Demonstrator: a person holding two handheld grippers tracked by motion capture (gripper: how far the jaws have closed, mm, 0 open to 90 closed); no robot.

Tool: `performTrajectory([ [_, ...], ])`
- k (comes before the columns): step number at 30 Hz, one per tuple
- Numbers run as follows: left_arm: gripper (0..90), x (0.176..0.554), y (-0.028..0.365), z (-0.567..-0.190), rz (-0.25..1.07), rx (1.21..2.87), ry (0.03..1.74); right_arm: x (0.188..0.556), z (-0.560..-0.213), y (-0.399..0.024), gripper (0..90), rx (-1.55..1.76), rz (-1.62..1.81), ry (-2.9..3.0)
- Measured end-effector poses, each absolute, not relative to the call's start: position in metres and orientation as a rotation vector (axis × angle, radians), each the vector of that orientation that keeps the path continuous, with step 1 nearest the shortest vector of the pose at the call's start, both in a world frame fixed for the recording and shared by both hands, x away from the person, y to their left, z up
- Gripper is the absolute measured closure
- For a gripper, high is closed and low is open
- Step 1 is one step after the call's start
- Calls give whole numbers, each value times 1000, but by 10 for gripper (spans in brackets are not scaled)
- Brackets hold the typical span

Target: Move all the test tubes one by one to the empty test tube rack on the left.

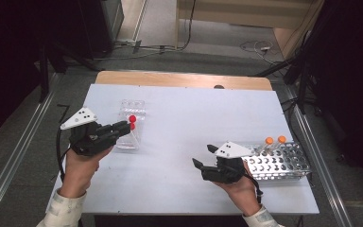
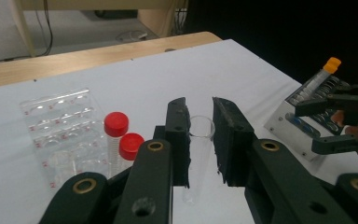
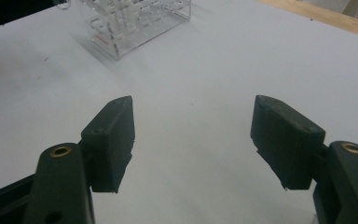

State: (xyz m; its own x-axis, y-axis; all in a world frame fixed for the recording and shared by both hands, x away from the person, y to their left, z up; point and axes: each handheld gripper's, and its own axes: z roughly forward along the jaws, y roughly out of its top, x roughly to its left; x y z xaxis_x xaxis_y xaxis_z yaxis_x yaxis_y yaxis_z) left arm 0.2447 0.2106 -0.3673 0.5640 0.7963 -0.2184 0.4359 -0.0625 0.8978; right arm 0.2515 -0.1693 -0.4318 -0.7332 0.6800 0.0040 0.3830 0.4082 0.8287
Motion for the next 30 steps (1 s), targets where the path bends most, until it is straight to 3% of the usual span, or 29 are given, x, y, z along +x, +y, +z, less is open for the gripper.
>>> performTrajectory([
  [30,770,265,247,-380,613,1577,1262,249,-433,-178,293,940,1236,2314],
])
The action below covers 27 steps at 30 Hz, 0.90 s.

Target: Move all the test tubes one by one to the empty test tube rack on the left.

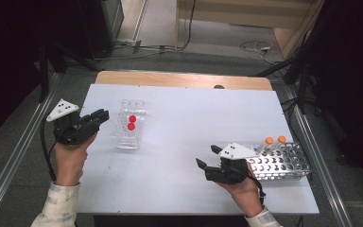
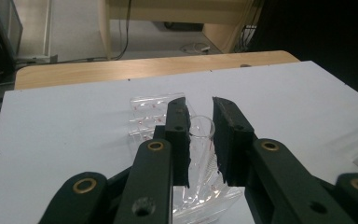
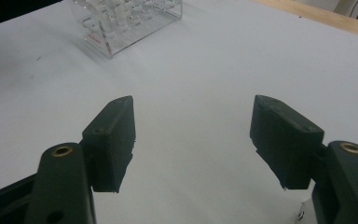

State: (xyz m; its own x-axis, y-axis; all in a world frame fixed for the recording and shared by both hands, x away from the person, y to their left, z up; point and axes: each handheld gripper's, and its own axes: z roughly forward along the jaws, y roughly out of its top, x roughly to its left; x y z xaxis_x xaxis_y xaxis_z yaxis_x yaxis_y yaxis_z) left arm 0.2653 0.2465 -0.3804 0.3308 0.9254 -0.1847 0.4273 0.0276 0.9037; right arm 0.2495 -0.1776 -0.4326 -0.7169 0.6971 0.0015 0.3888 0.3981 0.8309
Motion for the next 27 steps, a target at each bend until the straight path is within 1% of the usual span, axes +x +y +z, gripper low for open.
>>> performTrajectory([
  [6,769,269,239,-387,651,1598,1270,250,-432,-178,294,942,1239,2310],
  [12,768,270,227,-395,723,1631,1282,249,-432,-178,294,941,1237,2309],
  [18,767,272,222,-406,753,1655,1302,249,-432,-178,296,938,1232,2308],
  [27,762,276,212,-425,754,1719,1331,249,-433,-178,296,935,1222,2309],
])
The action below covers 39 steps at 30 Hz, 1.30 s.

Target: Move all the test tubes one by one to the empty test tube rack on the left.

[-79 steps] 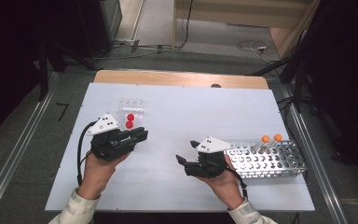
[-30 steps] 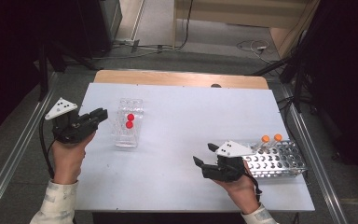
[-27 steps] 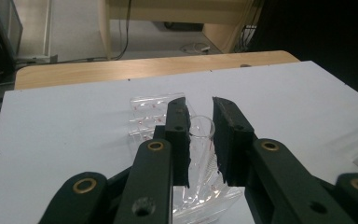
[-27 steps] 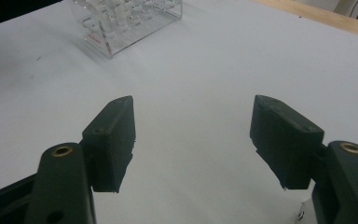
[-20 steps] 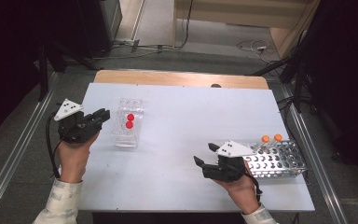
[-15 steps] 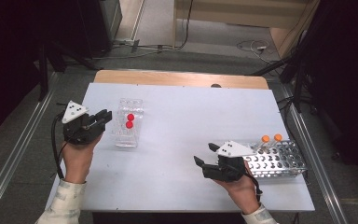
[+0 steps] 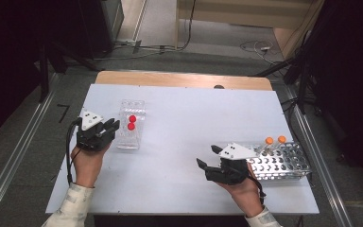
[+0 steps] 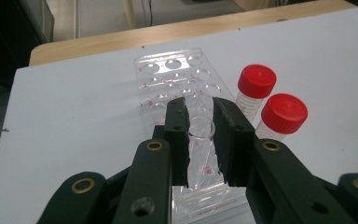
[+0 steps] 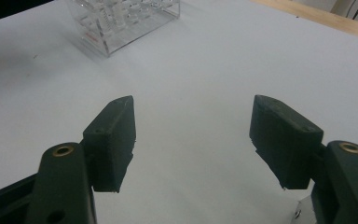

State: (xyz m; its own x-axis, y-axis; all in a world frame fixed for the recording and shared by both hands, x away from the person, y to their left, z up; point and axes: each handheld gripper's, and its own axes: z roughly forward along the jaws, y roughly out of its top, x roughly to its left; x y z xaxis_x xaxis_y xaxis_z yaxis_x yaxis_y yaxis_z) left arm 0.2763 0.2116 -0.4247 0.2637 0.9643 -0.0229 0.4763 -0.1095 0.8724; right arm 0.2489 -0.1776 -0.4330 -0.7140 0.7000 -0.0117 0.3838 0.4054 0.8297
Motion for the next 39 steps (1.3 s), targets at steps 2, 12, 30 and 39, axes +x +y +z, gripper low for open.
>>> performTrajectory([
  [2,756,277,211,-426,756,1731,1334,249,-433,-178,296,935,1223,2309],
  [12,698,274,214,-421,733,1702,1332,249,-432,-179,296,940,1226,2302],
  [30,320,266,214,-406,626,1601,1330,242,-427,-199,296,966,1243,2260],
  [39,258,262,211,-400,612,1583,1311,236,-422,-218,296,1000,1254,2220],
])
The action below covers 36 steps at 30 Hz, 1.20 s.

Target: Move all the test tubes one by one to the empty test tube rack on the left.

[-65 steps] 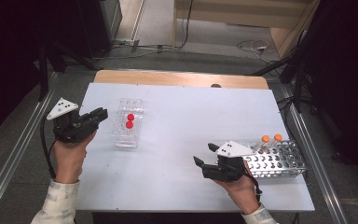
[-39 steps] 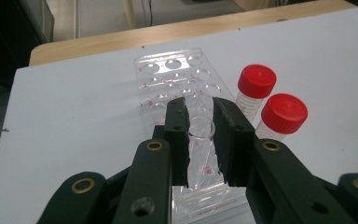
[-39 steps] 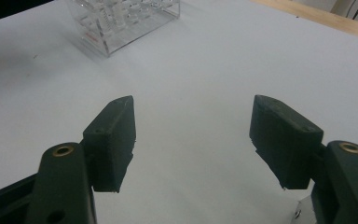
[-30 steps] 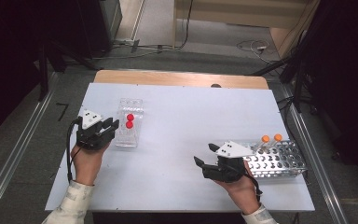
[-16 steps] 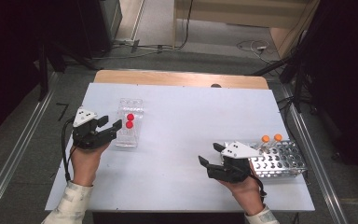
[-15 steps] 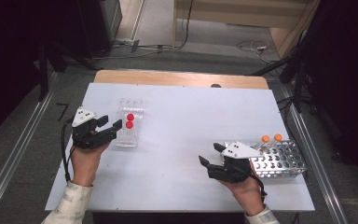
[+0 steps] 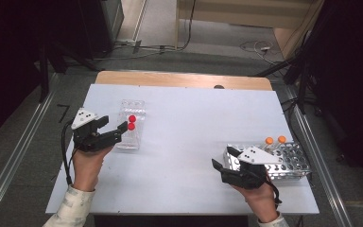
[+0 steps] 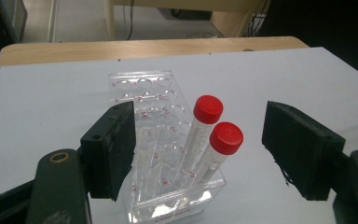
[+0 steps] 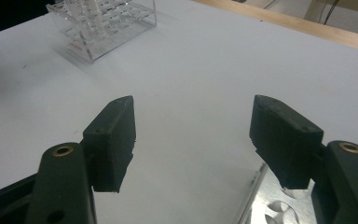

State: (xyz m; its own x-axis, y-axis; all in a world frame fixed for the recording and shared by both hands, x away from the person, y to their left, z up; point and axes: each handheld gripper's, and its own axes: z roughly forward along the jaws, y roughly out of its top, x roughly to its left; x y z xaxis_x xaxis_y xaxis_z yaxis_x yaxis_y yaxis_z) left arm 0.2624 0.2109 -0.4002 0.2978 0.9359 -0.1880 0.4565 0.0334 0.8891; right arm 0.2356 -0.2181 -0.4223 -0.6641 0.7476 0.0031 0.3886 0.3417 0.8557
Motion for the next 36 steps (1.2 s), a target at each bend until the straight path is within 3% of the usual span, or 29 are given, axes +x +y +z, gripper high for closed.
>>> performTrajectory([
  [26,196,261,201,-398,621,1622,1286,225,-420,-303,296,1193,1183,2021],
  [36,196,263,197,-400,611,1645,1278,247,-438,-323,318,1282,1105,1946],
])
